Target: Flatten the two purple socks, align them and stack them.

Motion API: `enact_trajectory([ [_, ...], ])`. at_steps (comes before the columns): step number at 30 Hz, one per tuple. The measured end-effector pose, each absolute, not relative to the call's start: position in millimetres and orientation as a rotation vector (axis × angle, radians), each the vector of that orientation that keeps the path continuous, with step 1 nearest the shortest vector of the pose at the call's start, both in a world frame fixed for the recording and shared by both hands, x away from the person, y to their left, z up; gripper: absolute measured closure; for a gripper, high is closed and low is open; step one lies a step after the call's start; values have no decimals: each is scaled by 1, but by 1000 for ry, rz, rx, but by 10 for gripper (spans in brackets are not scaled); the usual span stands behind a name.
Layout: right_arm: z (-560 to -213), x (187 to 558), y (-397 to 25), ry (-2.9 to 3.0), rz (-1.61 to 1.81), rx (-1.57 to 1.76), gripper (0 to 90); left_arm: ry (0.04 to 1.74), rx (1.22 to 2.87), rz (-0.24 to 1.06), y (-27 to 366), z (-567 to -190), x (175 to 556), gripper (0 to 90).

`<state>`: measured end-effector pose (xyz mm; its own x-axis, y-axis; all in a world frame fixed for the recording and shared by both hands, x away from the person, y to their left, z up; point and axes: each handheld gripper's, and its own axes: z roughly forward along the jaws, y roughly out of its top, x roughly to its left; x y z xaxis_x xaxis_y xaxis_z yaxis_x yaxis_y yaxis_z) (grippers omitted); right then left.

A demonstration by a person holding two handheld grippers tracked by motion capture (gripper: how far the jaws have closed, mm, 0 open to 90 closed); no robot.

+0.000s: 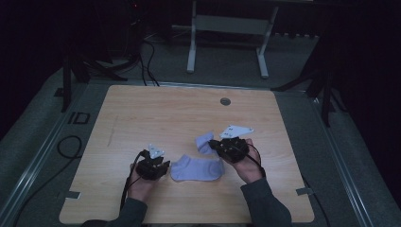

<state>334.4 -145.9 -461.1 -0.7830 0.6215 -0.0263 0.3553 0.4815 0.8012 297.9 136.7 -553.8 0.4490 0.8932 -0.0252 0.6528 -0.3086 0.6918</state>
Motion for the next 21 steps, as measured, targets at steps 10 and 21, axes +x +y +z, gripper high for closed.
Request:
enact_trajectory([
  [10, -461, 333, -143, 2416, 1199, 804, 866, 1289, 2064, 486, 137, -554, 298, 663],
  [21, -461, 334, -143, 2418, 1192, 797, 866, 1289, 2063, 486, 137, -554, 298, 663],
])
